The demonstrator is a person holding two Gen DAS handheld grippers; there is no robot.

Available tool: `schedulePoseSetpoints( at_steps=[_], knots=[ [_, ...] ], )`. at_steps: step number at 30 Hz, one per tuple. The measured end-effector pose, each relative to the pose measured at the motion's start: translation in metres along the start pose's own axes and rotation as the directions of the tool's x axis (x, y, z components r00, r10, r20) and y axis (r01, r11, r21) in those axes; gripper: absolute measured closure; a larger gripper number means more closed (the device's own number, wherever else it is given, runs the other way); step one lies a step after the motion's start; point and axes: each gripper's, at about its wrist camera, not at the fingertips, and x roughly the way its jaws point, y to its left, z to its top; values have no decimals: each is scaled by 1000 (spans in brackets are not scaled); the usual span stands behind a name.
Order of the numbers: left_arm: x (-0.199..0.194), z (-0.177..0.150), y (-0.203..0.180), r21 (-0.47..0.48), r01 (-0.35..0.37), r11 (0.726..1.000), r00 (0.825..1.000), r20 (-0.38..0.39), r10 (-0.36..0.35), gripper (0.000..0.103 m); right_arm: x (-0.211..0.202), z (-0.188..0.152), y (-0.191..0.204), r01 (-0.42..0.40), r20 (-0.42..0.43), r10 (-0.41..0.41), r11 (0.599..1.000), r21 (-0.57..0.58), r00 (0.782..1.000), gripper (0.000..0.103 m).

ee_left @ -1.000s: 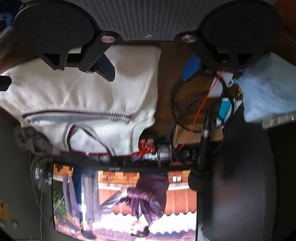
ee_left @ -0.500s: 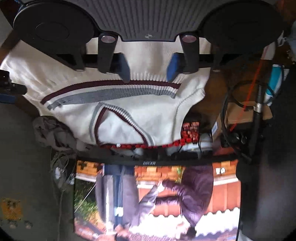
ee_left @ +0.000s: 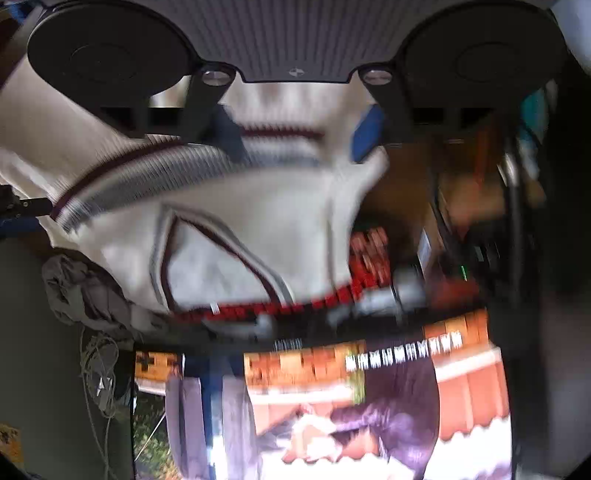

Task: Fold clothes

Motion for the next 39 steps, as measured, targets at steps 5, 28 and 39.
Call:
schedulePoseSetpoints(
  at_steps=[5, 28, 39],
  knots=[
    [15, 40, 15, 125, -43, 991, 999, 24, 40, 14, 10, 28, -13, -9, 84, 22, 988, -154, 996, 47],
    [171, 158, 35, 397, 257, 881, 966, -76, -248, 51, 147, 171, -46, -236, -28, 251, 863, -446, 968, 74],
    [185, 153, 19, 545, 304, 782, 952, -150, -265, 54, 165, 163, -28, -252, -92, 242, 799, -546, 966, 74]
  ],
)
